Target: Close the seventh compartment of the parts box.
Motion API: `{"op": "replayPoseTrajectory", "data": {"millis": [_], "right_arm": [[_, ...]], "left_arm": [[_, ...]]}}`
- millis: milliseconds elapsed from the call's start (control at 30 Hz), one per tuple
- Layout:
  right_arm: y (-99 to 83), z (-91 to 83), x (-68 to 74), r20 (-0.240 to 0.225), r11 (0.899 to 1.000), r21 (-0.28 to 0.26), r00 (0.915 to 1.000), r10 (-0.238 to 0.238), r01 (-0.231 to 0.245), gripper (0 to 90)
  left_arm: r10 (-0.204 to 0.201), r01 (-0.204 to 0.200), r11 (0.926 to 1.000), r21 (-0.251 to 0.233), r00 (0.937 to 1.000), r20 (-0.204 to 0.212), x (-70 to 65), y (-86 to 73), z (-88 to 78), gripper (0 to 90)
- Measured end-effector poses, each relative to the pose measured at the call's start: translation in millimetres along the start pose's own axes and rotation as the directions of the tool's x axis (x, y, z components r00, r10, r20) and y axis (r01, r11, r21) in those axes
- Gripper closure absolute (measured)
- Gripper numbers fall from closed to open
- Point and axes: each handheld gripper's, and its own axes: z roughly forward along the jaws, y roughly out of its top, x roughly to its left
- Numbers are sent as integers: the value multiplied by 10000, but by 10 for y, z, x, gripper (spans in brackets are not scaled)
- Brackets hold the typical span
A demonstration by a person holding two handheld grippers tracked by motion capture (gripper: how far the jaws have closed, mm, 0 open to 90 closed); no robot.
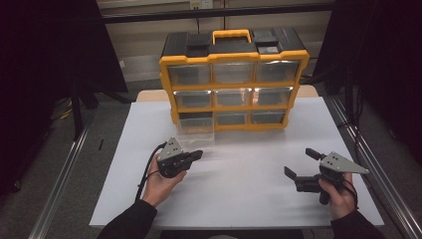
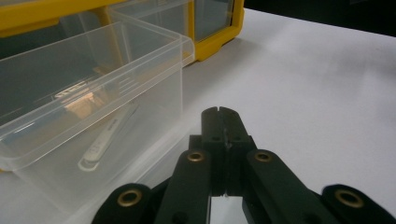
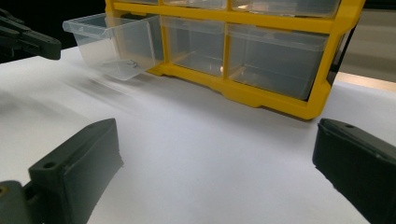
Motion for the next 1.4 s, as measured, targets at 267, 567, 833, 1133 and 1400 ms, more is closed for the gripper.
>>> {"op": "replayPoseTrajectory", "data": {"millis": [267,567,833,1133,1400], "right_arm": [[0,0,0,21,10000,-7,10000,-18,18,7],[1,1,2,-4,10000,17,10000,-27,27,7],[2,4,3,-5,10000,29,10000,-23,23,7],[1,3,3,0,10000,45,10000,-13,13,7],[1,3,3,8,10000,40,10000,-12,12,7]], "left_arm": [[-337,340,9994,58,9983,-482,88,-21,21,900],[-523,528,9986,58,9969,-583,177,-39,77,900],[-574,591,9981,157,9940,-934,237,-43,107,900],[-811,816,9967,10,9916,-1008,304,-56,132,900],[-672,682,9977,41,9903,-1220,314,-6,162,900]]}}
